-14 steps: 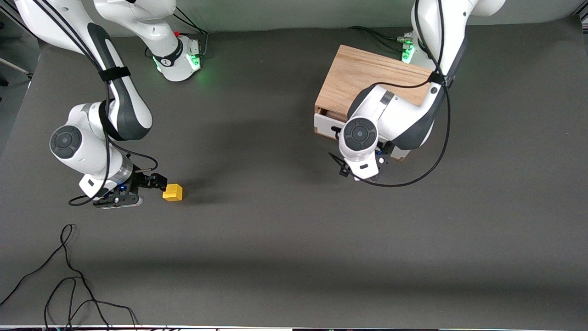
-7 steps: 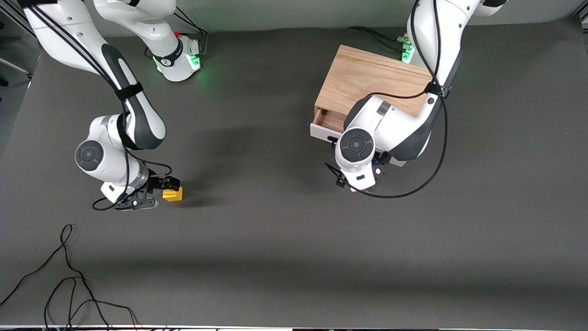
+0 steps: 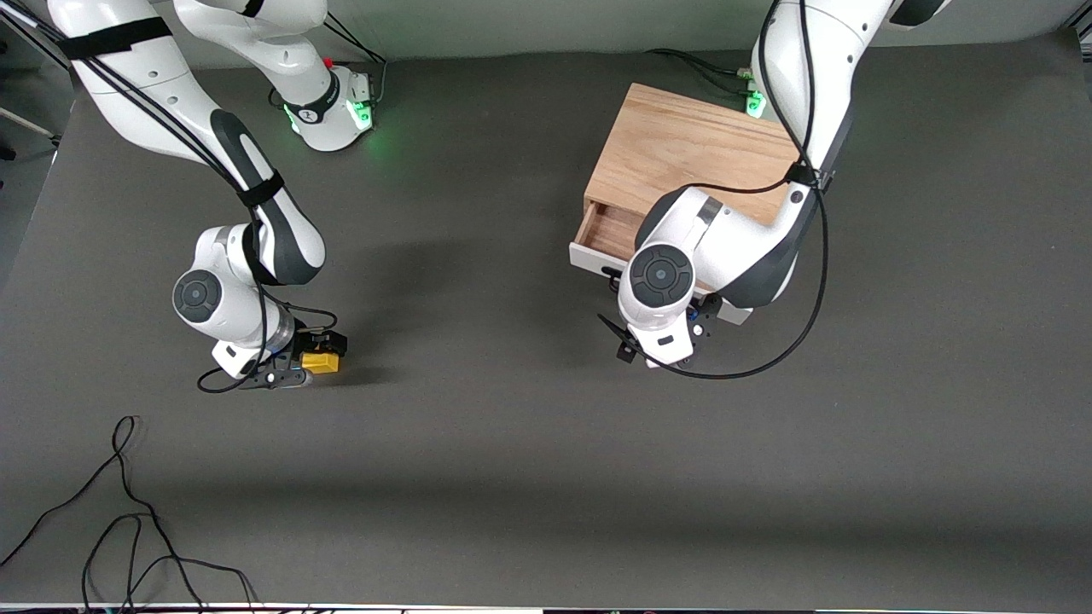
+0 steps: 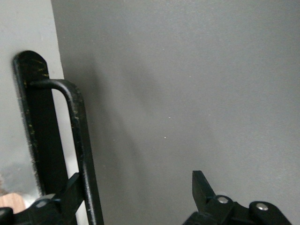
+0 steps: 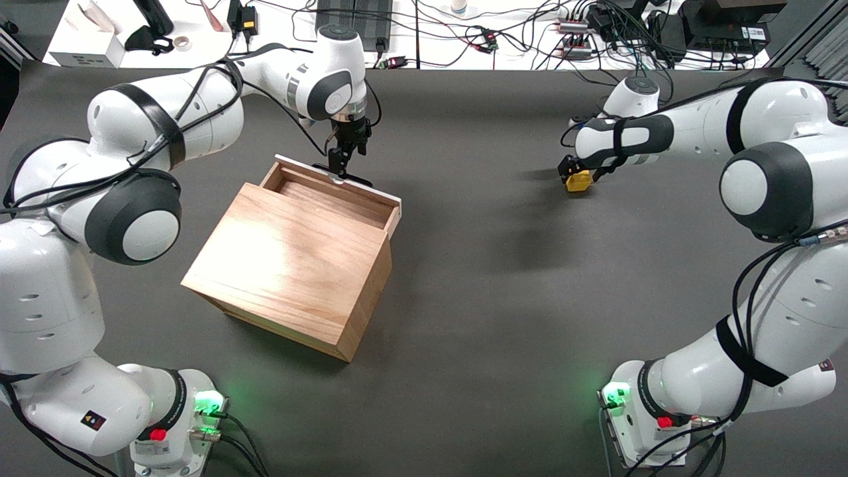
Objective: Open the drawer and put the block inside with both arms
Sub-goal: 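Close the right gripper on the yellow cube while the left gripper pulls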
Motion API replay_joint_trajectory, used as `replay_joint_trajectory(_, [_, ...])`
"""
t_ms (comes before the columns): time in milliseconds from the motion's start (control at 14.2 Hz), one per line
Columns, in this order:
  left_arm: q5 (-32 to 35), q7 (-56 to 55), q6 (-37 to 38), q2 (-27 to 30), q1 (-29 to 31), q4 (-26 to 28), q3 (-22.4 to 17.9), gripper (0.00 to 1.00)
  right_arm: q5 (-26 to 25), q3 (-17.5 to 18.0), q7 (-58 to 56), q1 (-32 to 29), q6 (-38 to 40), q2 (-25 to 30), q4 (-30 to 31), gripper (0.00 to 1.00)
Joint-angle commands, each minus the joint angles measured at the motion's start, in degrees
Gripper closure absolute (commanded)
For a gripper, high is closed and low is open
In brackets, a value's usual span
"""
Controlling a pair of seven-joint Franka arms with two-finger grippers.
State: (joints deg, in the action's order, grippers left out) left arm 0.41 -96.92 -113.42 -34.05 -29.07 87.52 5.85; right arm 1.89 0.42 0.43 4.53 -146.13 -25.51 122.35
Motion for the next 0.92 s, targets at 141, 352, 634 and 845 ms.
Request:
replay_joint_trajectory(141, [1.00,0.42,-6.81,-3.31,-0.28,-4.81,-0.32,0.00,1.18,-0.25,-0.86,0.48,-0.73,0.54,0.43,0.44])
replay_joint_trajectory(352, [1.17,0.42,-7.77,-3.40,-0.28,-5.51,-0.40,0.00,1.18,-0.16,-0.86,0.74,-0.56,0.54,0.34,0.65])
replay_joint_trajectory(634, [1.52,0.42,-8.66,-2.87,0.15,-6.39,-0.49,0.00,1.18,-0.07,-0.69,1.35,0.49,1.42,0.00,0.86])
replay_joint_trajectory(845, [2.76,2.78,-6.04,0.54,2.61,-7.01,-0.32,0.00,1.18,-0.07,-0.43,1.80,6.09,3.53,-2.37,0.88])
